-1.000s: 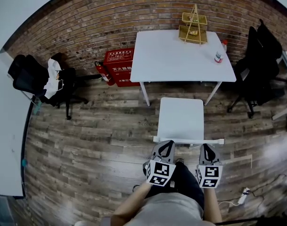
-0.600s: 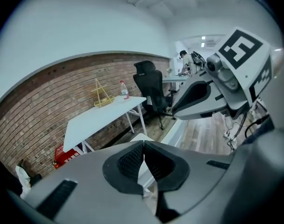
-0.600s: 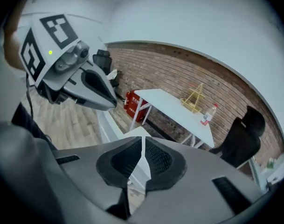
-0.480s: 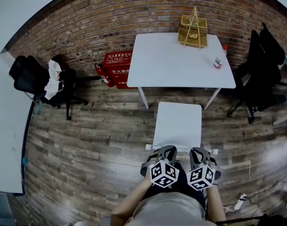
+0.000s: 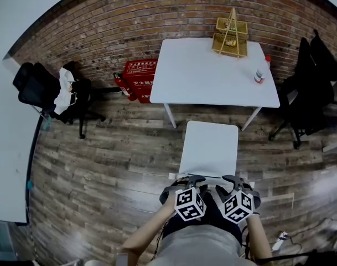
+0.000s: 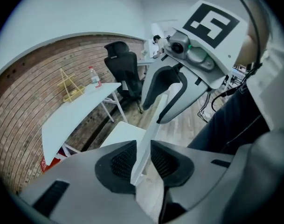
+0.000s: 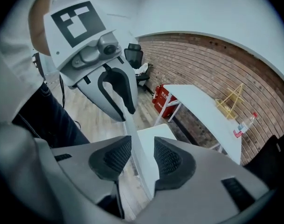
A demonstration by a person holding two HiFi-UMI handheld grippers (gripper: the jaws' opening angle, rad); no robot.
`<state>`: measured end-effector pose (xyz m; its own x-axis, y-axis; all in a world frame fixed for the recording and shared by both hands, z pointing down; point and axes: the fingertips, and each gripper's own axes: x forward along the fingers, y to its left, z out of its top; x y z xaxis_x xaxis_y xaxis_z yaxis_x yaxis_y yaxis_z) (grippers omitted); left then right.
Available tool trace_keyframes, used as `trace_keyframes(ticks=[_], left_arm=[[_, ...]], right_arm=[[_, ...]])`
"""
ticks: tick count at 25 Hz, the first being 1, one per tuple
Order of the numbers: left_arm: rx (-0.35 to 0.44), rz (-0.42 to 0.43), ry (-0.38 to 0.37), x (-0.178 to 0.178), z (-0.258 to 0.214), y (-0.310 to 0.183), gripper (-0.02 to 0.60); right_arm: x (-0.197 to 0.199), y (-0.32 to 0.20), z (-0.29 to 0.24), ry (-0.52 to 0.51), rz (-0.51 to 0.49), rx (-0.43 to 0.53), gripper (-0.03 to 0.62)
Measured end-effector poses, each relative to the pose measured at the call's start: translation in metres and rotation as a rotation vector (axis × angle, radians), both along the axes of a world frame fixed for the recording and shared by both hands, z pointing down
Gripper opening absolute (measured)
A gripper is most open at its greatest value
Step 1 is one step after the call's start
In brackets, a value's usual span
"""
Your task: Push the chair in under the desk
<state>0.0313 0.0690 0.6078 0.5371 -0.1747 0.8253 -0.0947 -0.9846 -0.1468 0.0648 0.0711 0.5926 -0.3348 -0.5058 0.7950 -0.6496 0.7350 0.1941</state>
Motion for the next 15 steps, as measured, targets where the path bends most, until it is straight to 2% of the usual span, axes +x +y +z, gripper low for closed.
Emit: trace_keyframes(ticks=[1, 2, 5, 9, 12, 15], left_arm=[[-0.007, 0.021, -0.015, 0.001, 0.002, 0.002, 0.125], [-0.011, 0.04, -0.031, 0.002, 0.004, 0.004, 0.148], [-0.01, 0.093, -0.087, 0.007, 0.013, 0.006, 0.164], [0.001, 0.187, -0.196, 0.011, 0.028, 0.011, 0.222], [0.022, 0.234, -0.271, 0.01, 0.035, 0.012, 0.222], [0.039, 0.257, -0.304, 0.015, 0.042, 0.01, 0.222]], right_arm=[[0.0, 0.001, 0.001, 0.008, -0.022, -0.013, 0.165], [-0.001, 0.002, 0.003, 0.017, -0.045, -0.03, 0.172], [0.001, 0.007, 0.016, 0.064, -0.121, -0.089, 0.182], [0.002, 0.013, 0.03, 0.115, -0.186, -0.128, 0.192], [-0.002, 0.016, 0.039, 0.159, -0.23, -0.14, 0.196], [-0.001, 0.013, 0.045, 0.2, -0.247, -0.134, 0.199]])
